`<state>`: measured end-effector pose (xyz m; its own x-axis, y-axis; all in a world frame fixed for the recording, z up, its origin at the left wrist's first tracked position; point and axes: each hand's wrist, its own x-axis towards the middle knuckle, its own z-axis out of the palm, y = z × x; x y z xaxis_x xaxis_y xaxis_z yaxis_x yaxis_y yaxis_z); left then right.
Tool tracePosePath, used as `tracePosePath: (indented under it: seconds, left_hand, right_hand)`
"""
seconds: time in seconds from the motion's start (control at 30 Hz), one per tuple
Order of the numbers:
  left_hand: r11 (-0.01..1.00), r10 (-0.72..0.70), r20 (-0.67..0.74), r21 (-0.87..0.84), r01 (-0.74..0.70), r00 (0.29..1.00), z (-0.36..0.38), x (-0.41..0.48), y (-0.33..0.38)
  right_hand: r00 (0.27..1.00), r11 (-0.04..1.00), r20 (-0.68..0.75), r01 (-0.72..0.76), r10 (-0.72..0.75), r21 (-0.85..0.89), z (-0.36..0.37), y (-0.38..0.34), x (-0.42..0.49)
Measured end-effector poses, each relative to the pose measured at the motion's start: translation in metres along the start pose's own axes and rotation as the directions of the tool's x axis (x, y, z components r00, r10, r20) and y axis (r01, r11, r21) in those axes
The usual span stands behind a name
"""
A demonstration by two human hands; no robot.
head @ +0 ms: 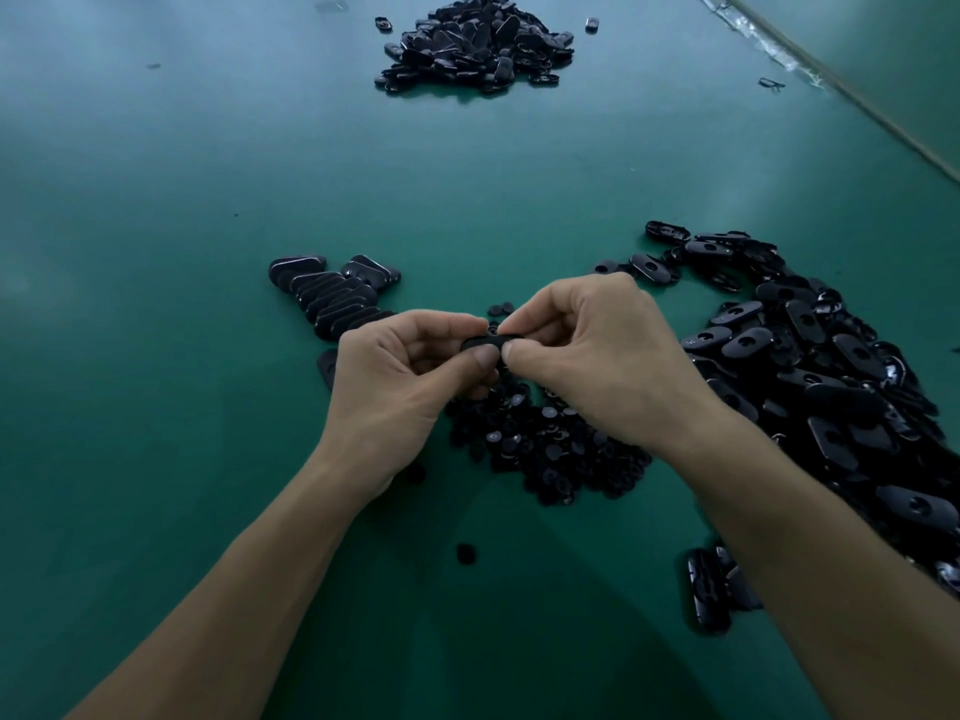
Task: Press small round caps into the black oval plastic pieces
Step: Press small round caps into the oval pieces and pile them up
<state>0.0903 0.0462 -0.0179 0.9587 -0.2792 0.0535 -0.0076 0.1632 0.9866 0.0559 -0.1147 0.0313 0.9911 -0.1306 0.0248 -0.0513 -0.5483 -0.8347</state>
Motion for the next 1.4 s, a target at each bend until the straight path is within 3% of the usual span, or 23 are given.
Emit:
tracePosePath:
  seconds: [0.27,0.4,0.6,0.73,0.8,1.1,1.27,1.4]
  left_hand:
    - [0.999,0.036,-0.042,0.032,-0.035,0.998,0.000,0.000,0.001]
    - [0.960,0.183,-0.097,0.233,-0.156,0.978,-0.004,0.001,-0.002]
    - [0.836,0.394,-0.301,0.511,-0.203,0.868,-0.023,0.011,0.002]
    - [0.760,0.435,-0.316,0.630,-0.156,0.843,-0.029,0.013,0.003]
    - [0.743,0.408,-0.314,0.659,-0.112,0.857,-0.031,0.012,0.003]
    - [0.673,0.320,-0.310,0.740,0.016,0.895,-0.040,0.016,-0.002]
    - [0.735,0.270,-0.380,0.675,0.066,0.885,-0.040,0.017,-0.001]
    - [0.730,0.278,-0.354,0.682,0.043,0.893,-0.040,0.017,-0.003]
  right_hand:
    - [0.999,1.000,0.044,0.011,-0.011,-0.002,-0.004,0.000,-0.003]
    - [1.000,0.988,0.017,-0.022,0.025,-0.152,-0.012,0.006,-0.002]
    - [0.976,0.806,-0.172,-0.208,0.133,-0.554,-0.046,0.035,-0.003]
    - [0.925,0.625,-0.239,-0.376,0.295,-0.684,-0.063,0.046,-0.008]
    - [0.913,0.592,-0.247,-0.400,0.324,-0.700,-0.067,0.048,-0.009]
    - [0.925,0.691,-0.244,-0.381,0.293,-0.615,-0.070,0.049,-0.004]
    - [0.906,0.708,-0.224,-0.421,0.359,-0.568,-0.072,0.048,0.000]
    - [0.905,0.734,-0.221,-0.423,0.363,-0.532,-0.072,0.050,0.003]
